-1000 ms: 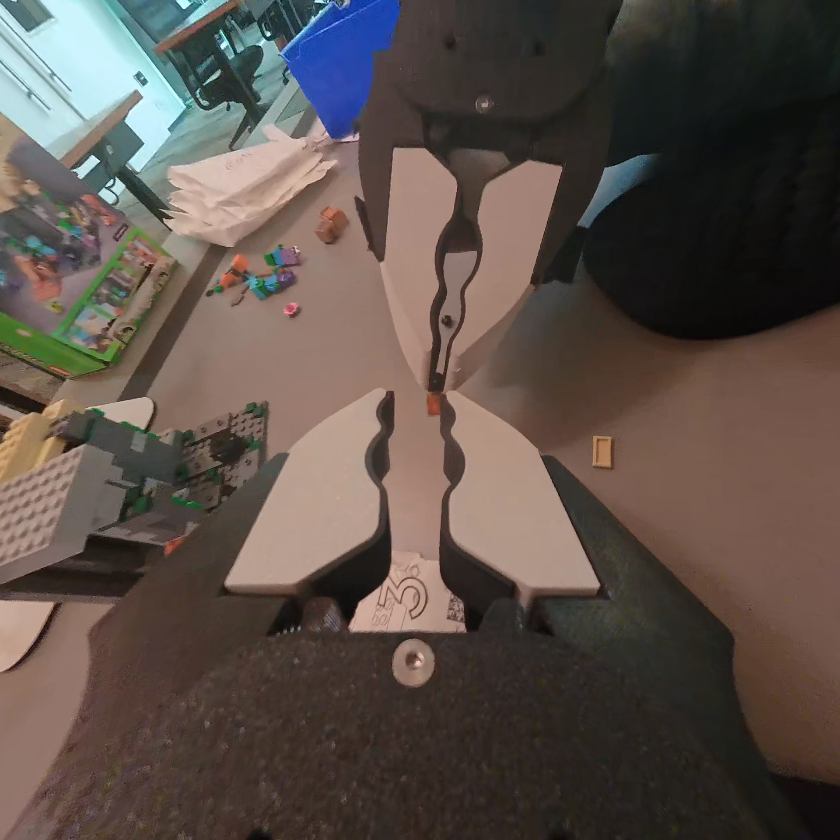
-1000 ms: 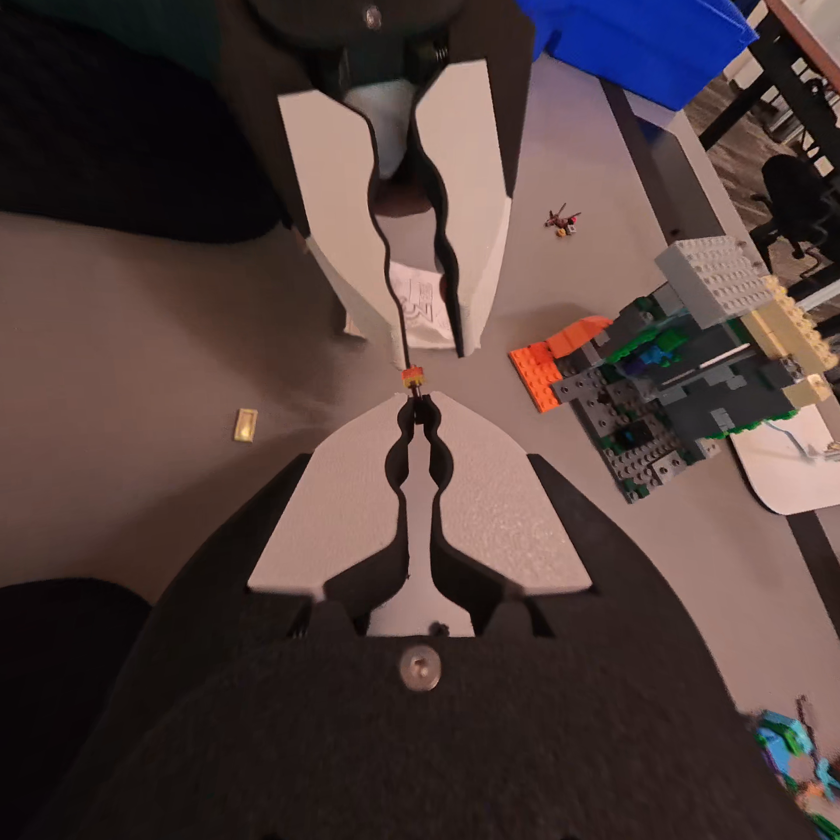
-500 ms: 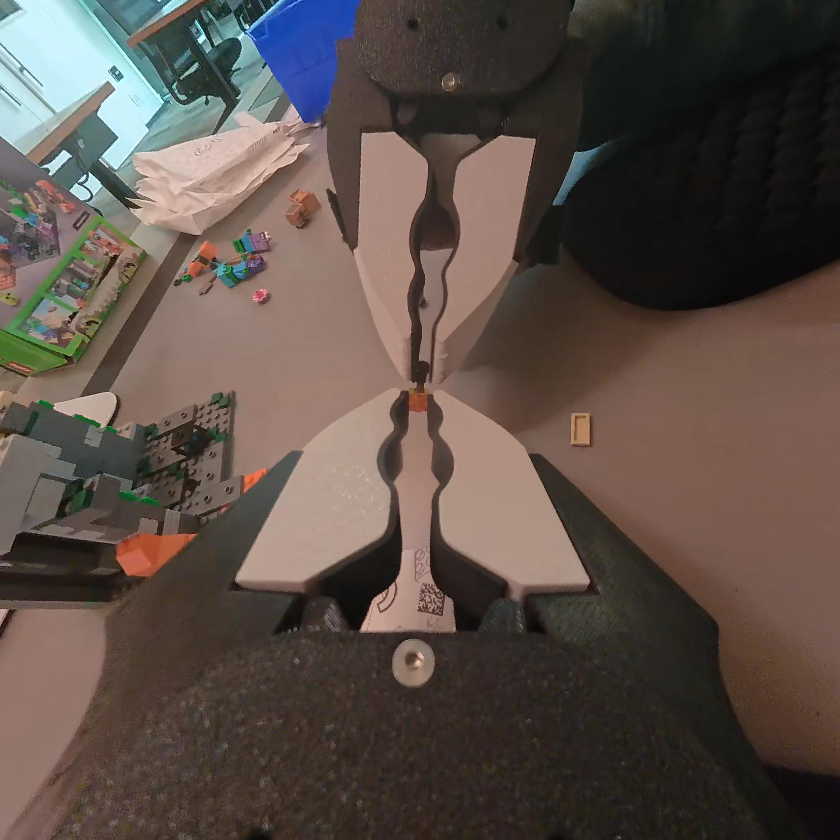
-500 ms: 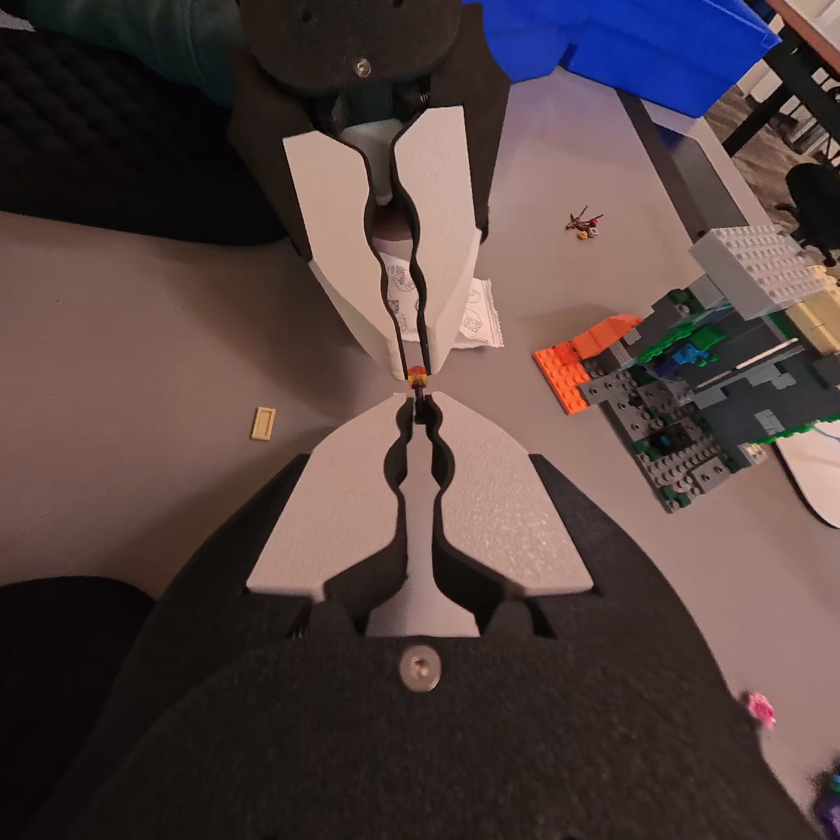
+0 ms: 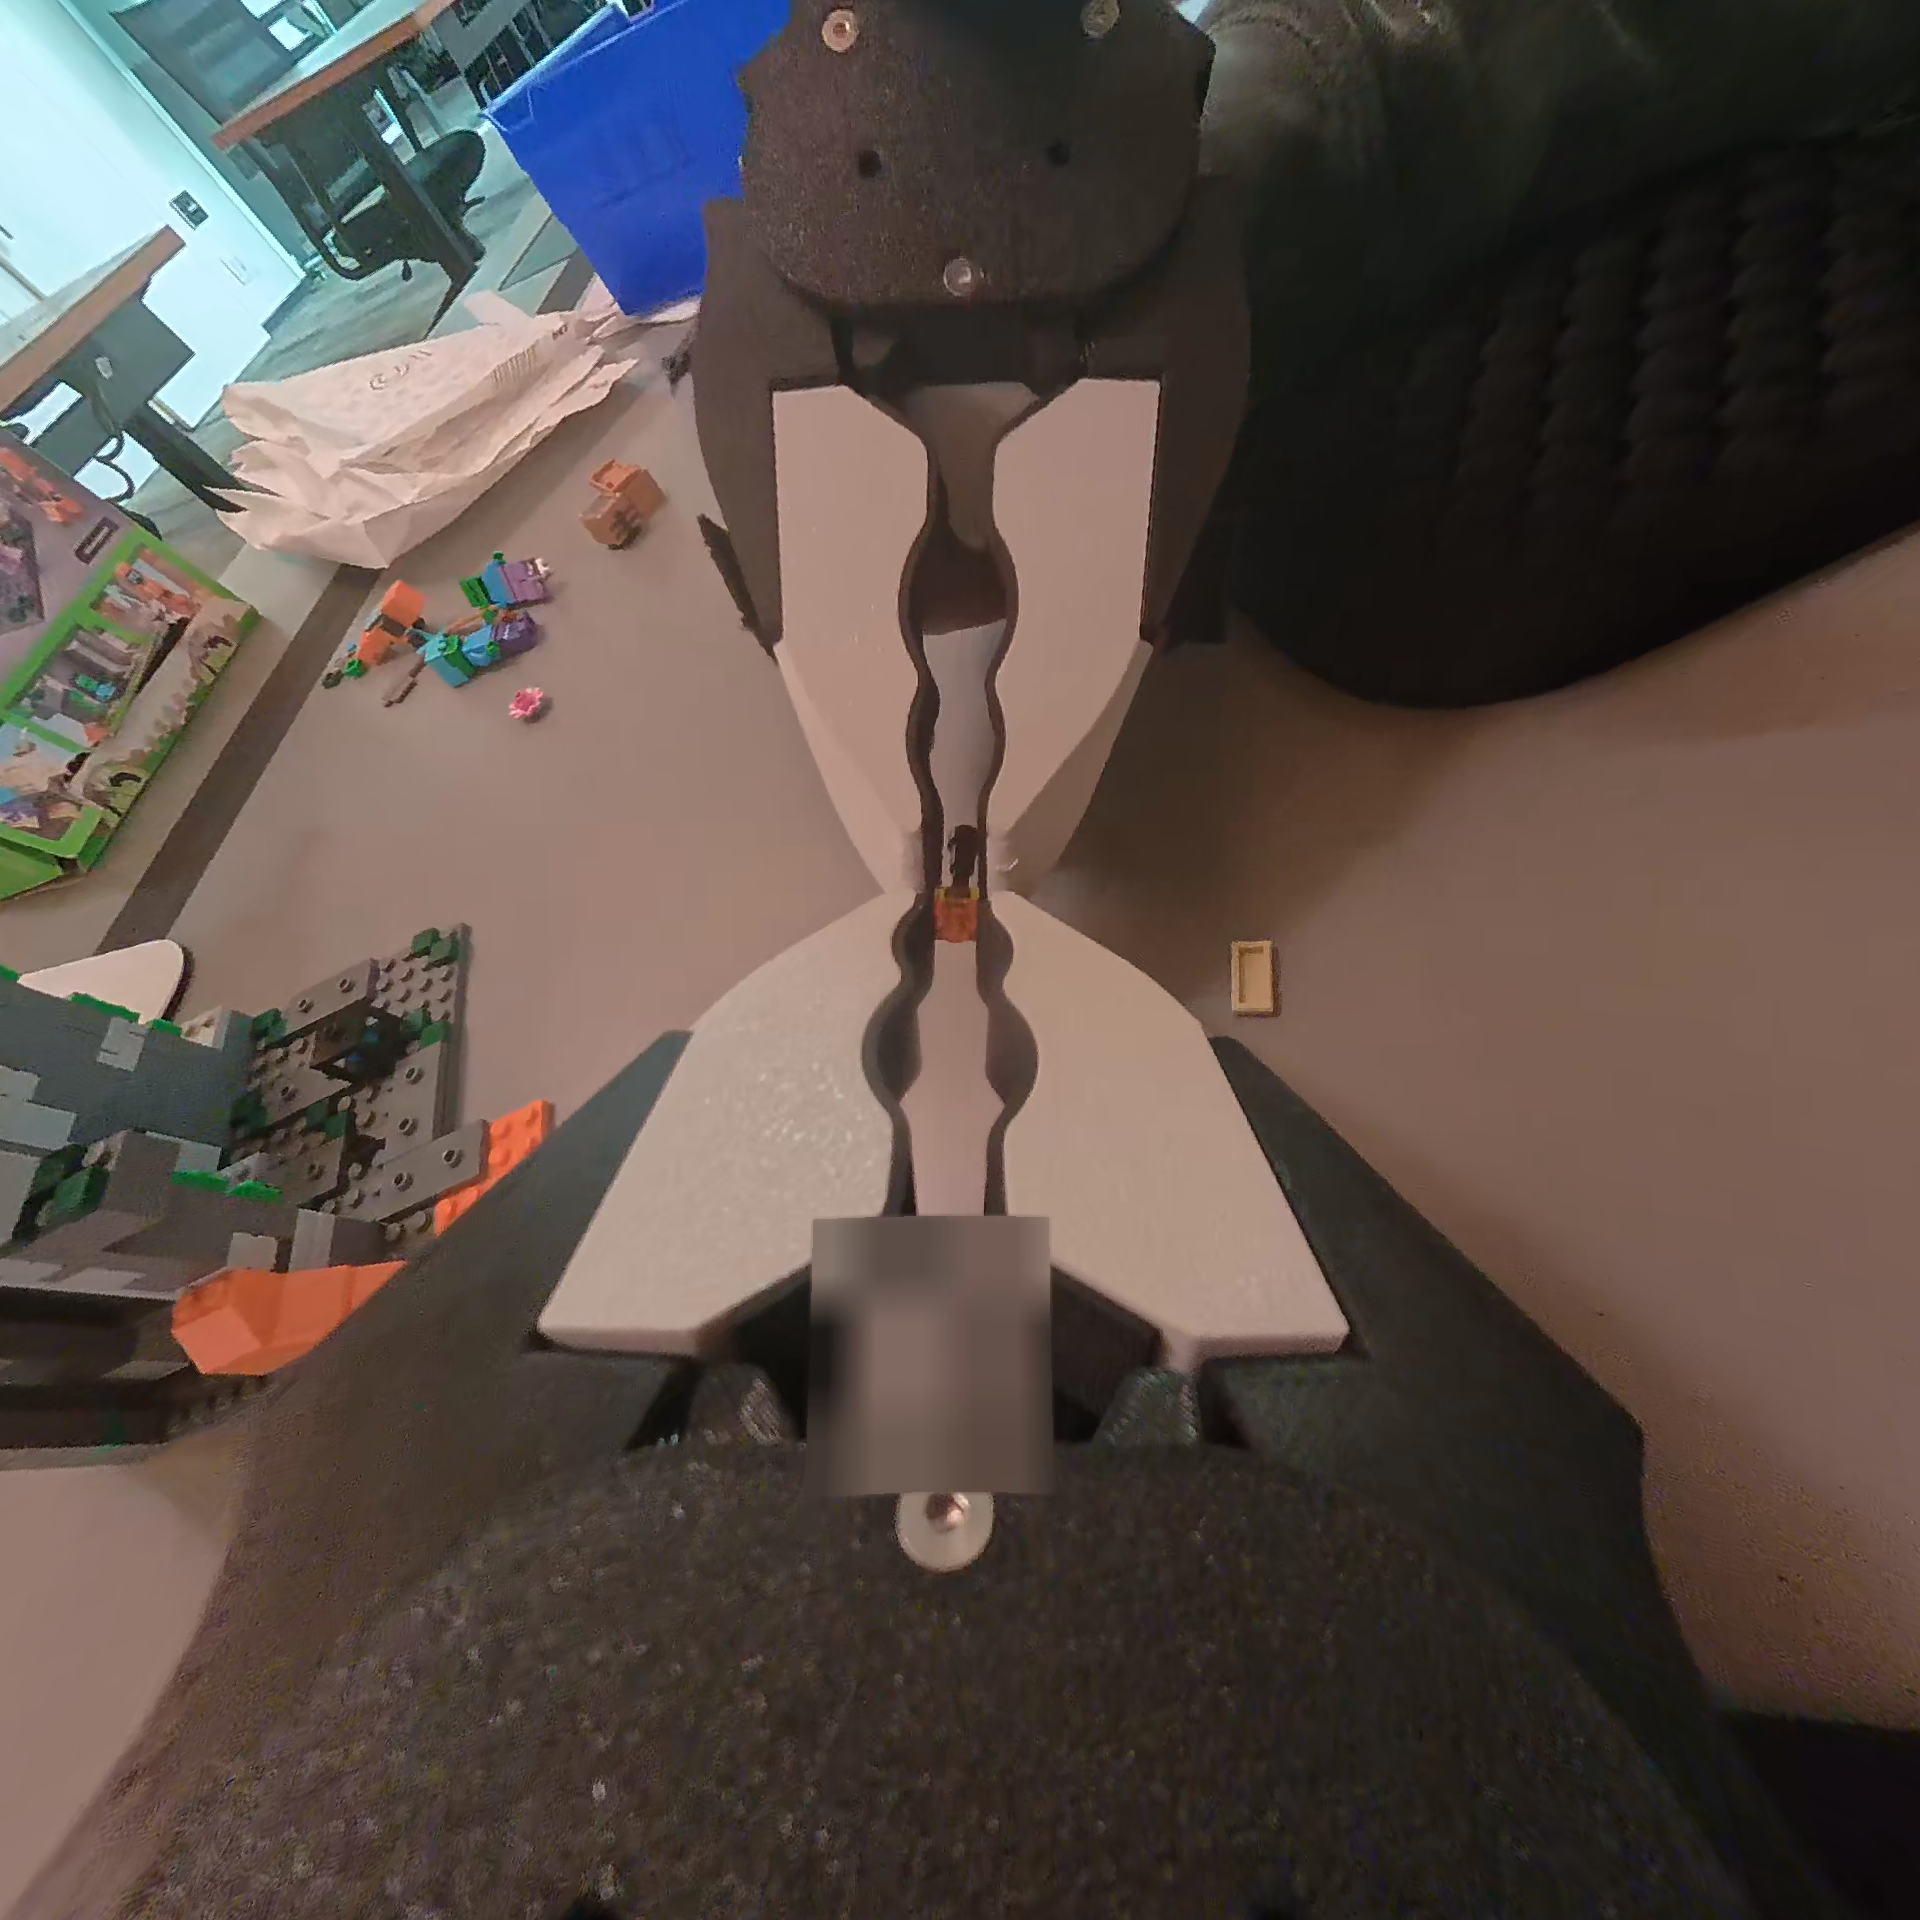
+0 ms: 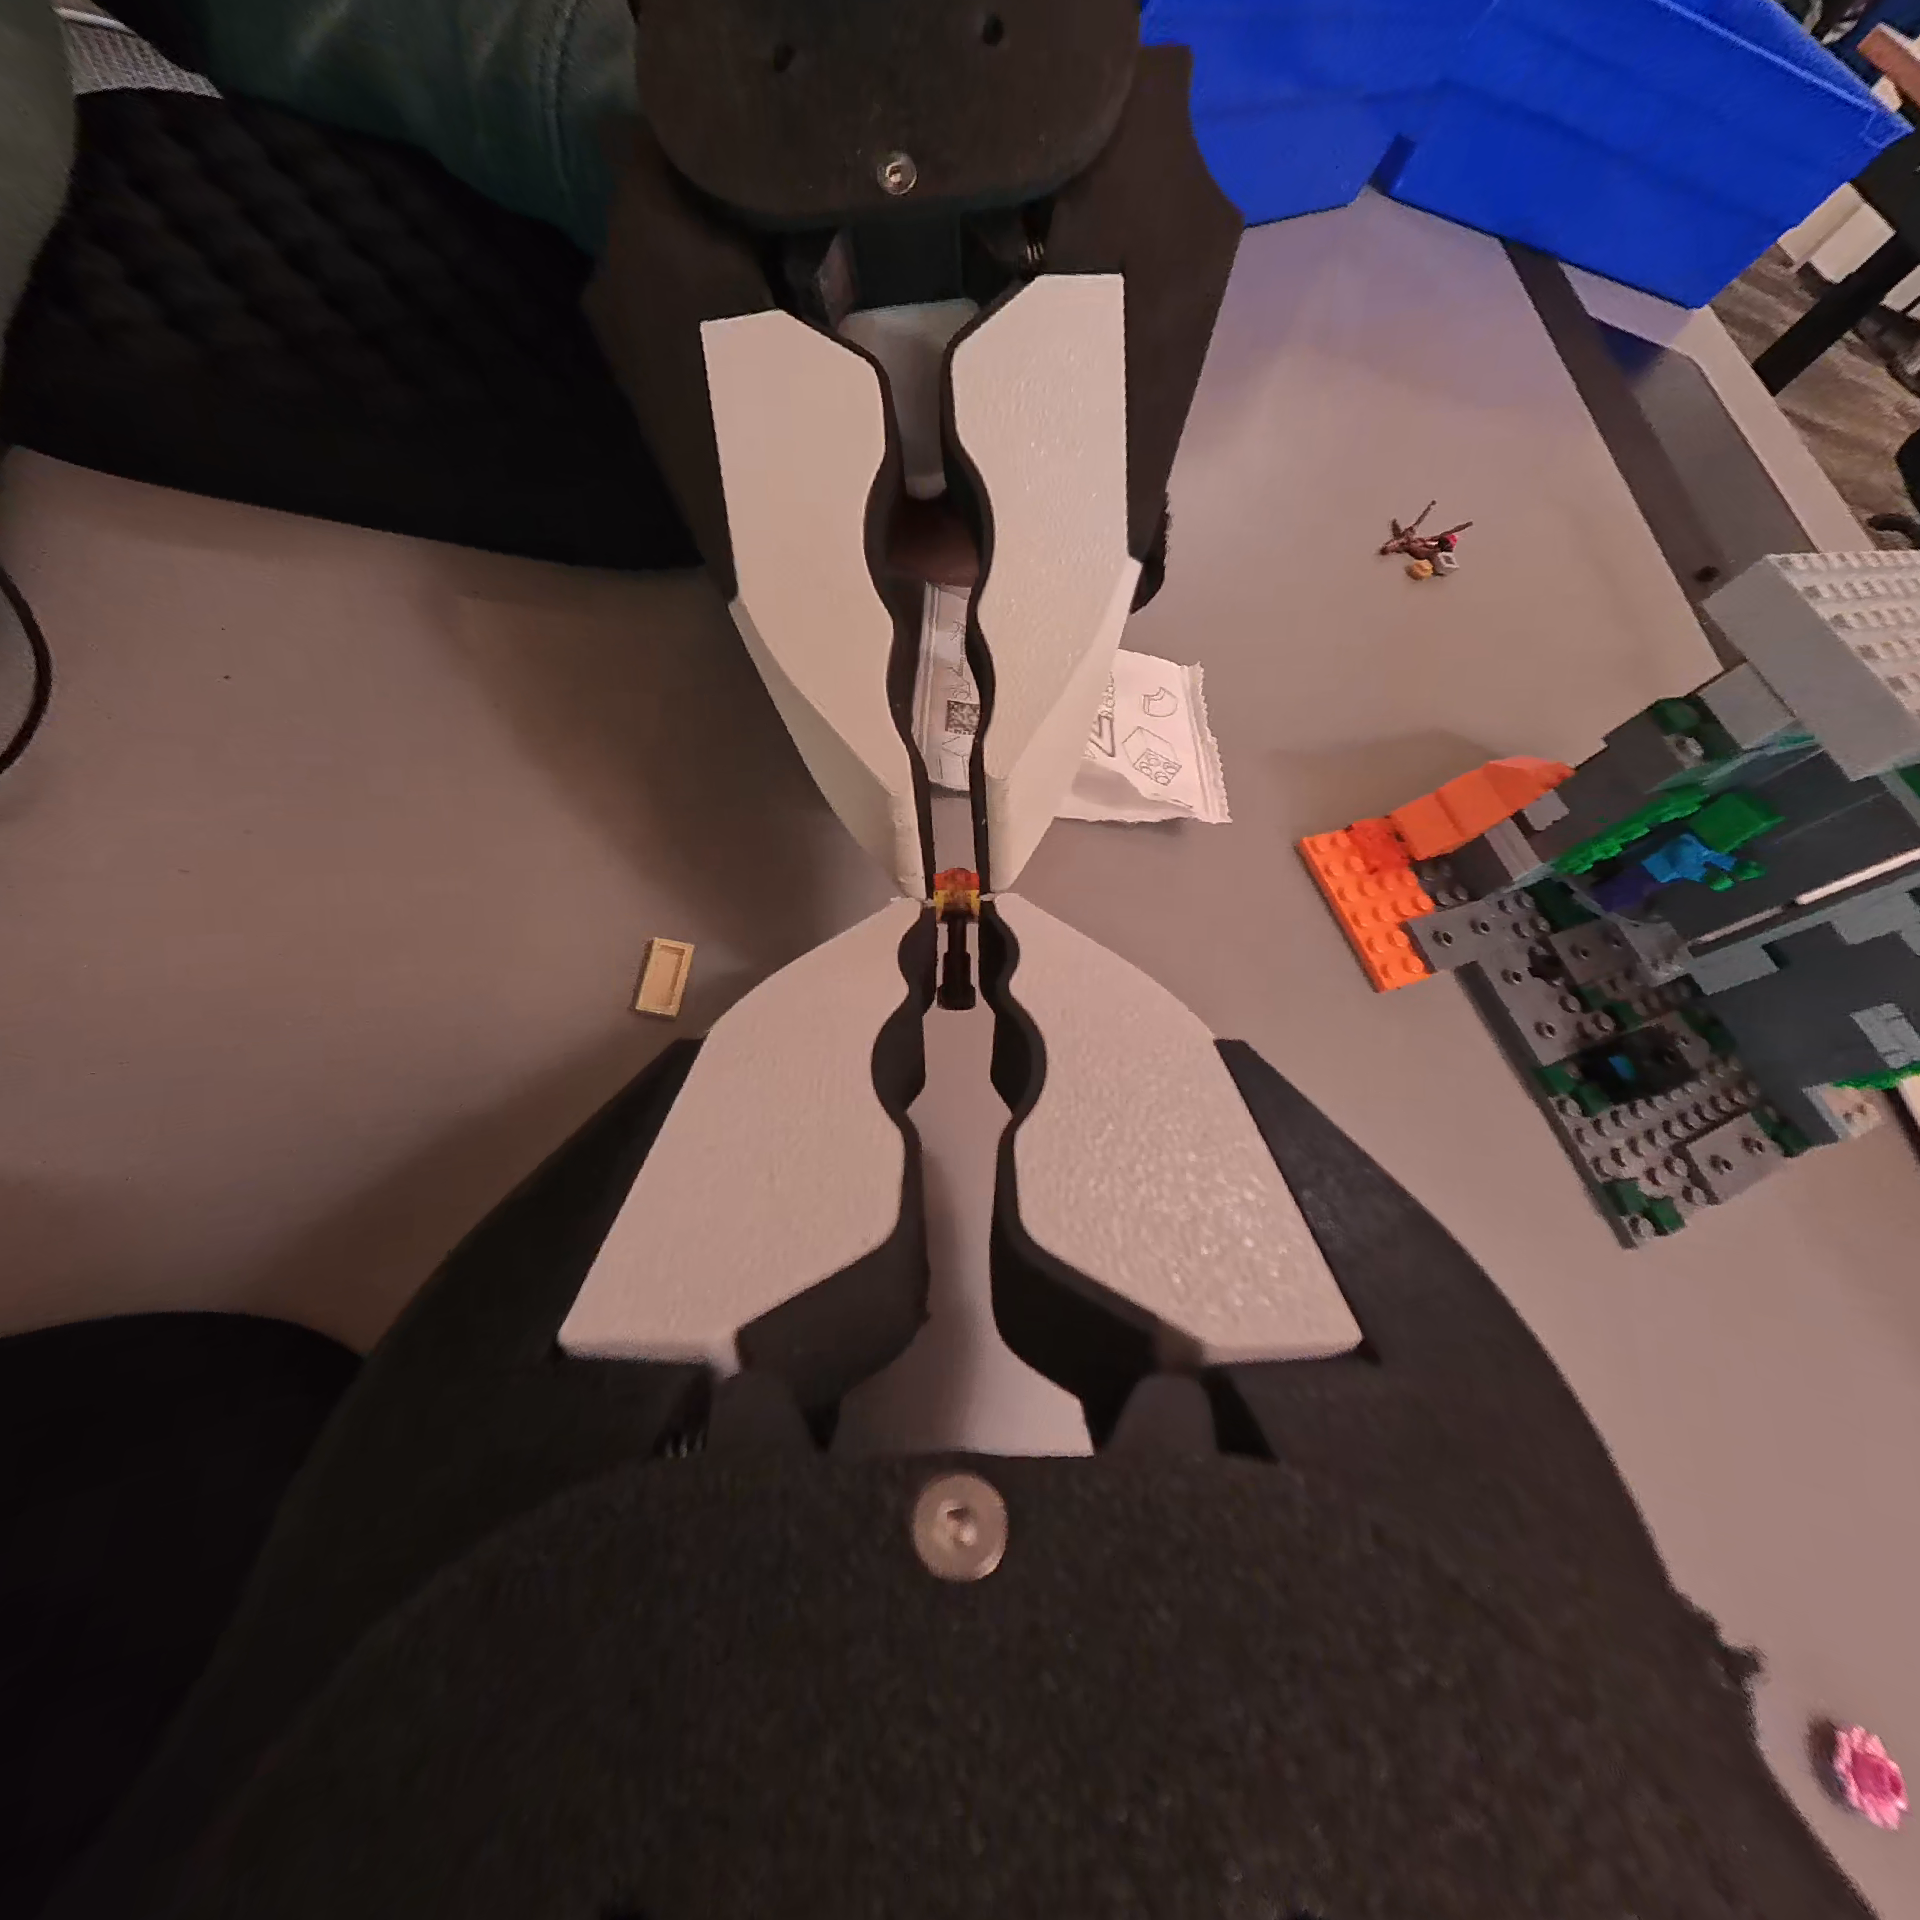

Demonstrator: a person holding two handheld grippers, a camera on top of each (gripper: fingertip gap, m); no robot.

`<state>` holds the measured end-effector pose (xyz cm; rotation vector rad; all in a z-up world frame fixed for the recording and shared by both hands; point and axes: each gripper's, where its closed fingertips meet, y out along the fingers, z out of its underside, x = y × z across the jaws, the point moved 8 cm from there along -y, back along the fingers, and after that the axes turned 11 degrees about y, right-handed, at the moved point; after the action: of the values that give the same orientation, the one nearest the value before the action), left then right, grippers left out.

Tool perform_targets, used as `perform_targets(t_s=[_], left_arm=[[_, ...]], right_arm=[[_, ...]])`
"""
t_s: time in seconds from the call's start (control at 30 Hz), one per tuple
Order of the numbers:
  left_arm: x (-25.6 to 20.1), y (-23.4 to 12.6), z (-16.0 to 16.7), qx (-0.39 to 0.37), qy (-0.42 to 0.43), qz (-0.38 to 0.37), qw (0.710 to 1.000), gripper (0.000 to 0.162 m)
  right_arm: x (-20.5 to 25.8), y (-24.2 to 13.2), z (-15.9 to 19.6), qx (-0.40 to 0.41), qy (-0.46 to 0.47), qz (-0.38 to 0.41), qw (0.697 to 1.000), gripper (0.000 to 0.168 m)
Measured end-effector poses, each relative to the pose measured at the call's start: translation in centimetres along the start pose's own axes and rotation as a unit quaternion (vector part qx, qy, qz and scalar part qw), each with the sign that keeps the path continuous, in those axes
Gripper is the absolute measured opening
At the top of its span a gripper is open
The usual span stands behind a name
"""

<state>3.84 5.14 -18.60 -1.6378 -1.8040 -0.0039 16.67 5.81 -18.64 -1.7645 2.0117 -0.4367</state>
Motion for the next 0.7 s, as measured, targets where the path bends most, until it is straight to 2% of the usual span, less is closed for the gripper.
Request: perform_targets(t_s=[0.53, 0.57, 0.63, 0.7], left_arm=[[-0.1, -0.8, -0.7, -0.029, -0.017, 0.039, 0.999, 0.007], [-0.1, -1.0, -0.6, -0.024, -0.013, 0.044, 0.999, 0.000], [0.4, -1.6, 0.7, 0.003, -0.017, 0.027, 1.000, 0.000], [0.7, -2.0, 0.8, -0.008, -0.033, 0.025, 0.999, 0.000]], right_arm=[[0.1, -0.9, -0.2, -0.024, 0.019, -0.065, 0.997, 0.006], [-0.1, -1.1, -0.1, -0.020, 0.018, -0.060, 0.998, 0.006], [-1.1, -2.3, -0.1, -0.035, 0.030, -0.049, 0.998, 0.006], [-1.2, -2.7, -0.5, -0.046, 0.031, -0.047, 0.997, 0.006]])
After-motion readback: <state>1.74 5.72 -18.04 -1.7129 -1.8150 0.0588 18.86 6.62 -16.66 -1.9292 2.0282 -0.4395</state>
